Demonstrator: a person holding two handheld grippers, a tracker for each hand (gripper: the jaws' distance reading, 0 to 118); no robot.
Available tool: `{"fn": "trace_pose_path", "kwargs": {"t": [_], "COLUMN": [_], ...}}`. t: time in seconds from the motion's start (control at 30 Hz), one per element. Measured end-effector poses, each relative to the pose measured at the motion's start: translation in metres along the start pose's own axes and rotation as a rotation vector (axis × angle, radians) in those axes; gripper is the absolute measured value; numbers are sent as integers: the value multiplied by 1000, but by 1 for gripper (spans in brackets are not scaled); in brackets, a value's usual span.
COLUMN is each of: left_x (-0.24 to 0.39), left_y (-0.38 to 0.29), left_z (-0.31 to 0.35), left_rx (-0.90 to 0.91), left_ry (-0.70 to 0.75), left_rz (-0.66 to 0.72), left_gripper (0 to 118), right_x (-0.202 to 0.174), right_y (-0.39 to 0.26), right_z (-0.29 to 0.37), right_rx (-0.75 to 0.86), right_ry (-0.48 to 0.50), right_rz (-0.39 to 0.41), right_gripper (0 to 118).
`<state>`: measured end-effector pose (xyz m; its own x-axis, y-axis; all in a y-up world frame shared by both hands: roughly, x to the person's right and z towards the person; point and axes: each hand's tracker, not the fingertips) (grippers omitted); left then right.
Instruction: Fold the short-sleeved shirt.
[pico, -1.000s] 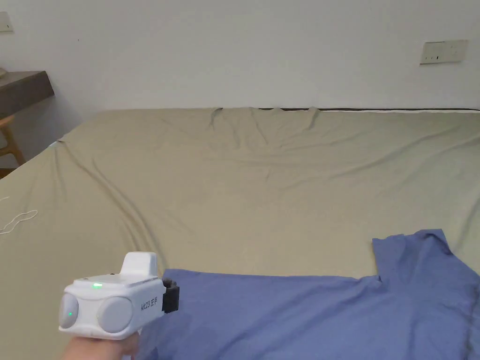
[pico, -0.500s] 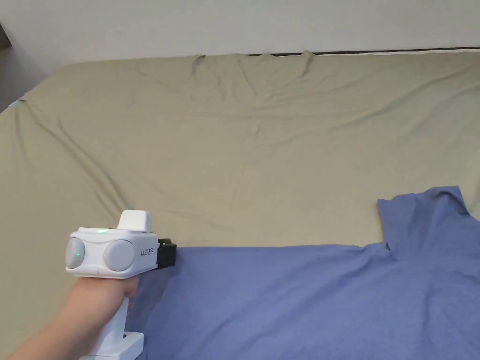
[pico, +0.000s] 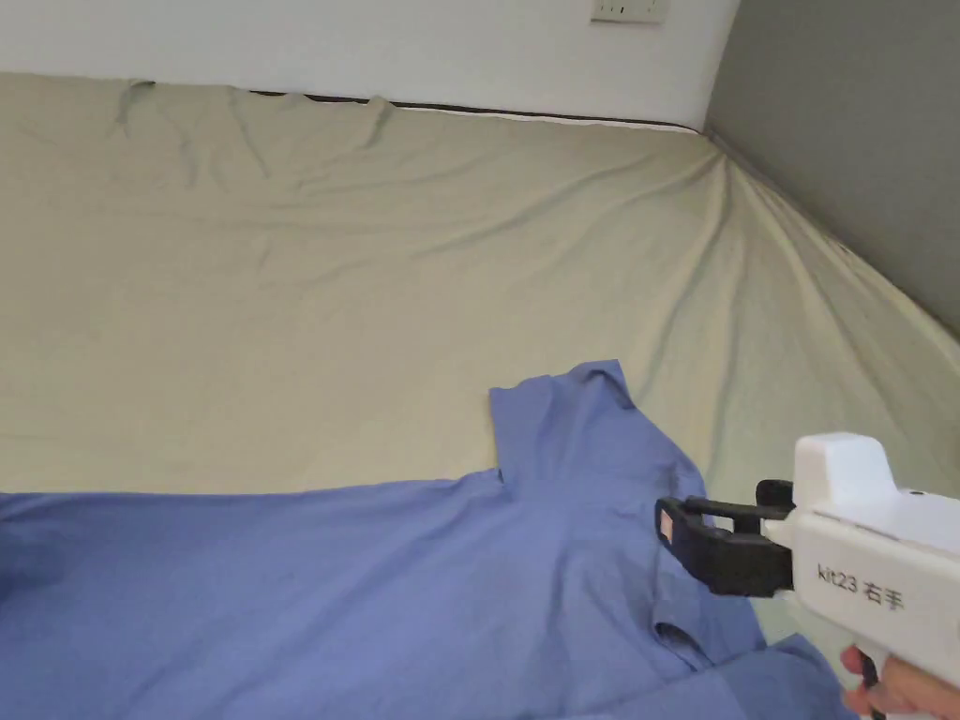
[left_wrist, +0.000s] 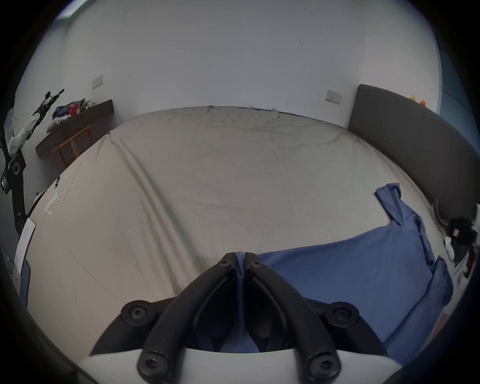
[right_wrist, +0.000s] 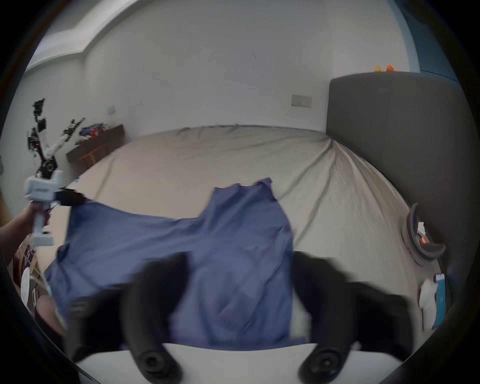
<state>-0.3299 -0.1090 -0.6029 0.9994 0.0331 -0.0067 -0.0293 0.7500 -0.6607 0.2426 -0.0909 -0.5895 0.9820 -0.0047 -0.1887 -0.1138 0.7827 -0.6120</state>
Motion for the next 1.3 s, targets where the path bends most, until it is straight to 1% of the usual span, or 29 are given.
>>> {"fn": "trace_pose_path", "kwargs": {"t": [0.03, 0.1, 0.17, 0.2, 0.27, 0.3, 0.37, 0.4, 0.43, 0.47, 0.5, 0.53, 0.67, 0.7, 0.77, 0.8, 0.87, 0.93, 1.0, 1.13, 1.23, 1.3], "left_x": [0, 2, 4, 6, 9, 9, 5, 4, 4, 4, 1, 1, 2, 3, 4, 3, -5, -13, -19, -28, -29, -28], "left_y": [0, -1, -4, -7, -9, -10, -10, -10, -10, -10, -10, -9, -5, -5, -7, -6, -6, -10, -18, -46, -77, -98], "left_z": [1, 0, -1, -2, -5, -6, -10, -11, -11, -10, -12, -10, 14, 24, 50, 62, 90, 115, 138, 181, 194, 197], "left_rx": [-1, -13, -38, -49, -58, -63, -78, -88, -91, -89, -86, -79, -42, -27, 49, 47, 49, 62, 70, 66, 32, 2], "left_ry": [-2, -9, -17, -10, 19, 17, 6, 1, -4, -4, 0, 6, -11, -8, 32, 20, 0, -14, -20, -71, -100, -106], "left_rz": [5, 24, 20, 3, -76, -81, -66, -50, -37, -38, -46, -54, -24, -33, -99, -109, -72, -39, -26, 19, 31, 29], "left_gripper": [2, 2, 2, 2, 2, 2, 2, 2, 2, 2, 2, 2, 2, 2, 2, 2, 2, 2, 2, 2, 2, 2], "right_x": [8, 23, 35, 39, 47, 49, 52, 48, 47, 48, 47, 43, 34, 32, 31, 30, 31, 34, 37, 38, 36, 36], "right_y": [10, 25, 31, 31, 26, 23, 18, 16, 19, 19, 19, 18, 24, 27, 34, 37, 40, 38, 30, -4, -42, -69], "right_z": [-22, -67, -109, -124, -151, -159, -166, -157, -152, -147, -143, -126, -84, -71, -40, -25, 11, 44, 78, 141, 164, 170], "right_rx": [-47, -75, -132, -149, -237, -268, -313, -260, -254, -232, -218, -201, -143, -122, -73, -55, -24, 4, 26, 38, 0, -40], "right_ry": [-28, -60, -90, -98, -99, -103, -118, -91, -91, -56, -40, -20, -4, -5, 16, 15, 9, 12, 23, 44, 52, 41], "right_rz": [-17, -55, -69, -83, -118, -132, -130, -124, -116, -101, -89, -82, -87, -89, -82, -73, -53, -52, -53, -22, 7, 7], "right_gripper": [106, 100, 100, 100, 99, 92, 65, 65, 60, 44, 16, 6, 6, 6, 6, 6, 6, 6, 6, 6, 6, 6]}}
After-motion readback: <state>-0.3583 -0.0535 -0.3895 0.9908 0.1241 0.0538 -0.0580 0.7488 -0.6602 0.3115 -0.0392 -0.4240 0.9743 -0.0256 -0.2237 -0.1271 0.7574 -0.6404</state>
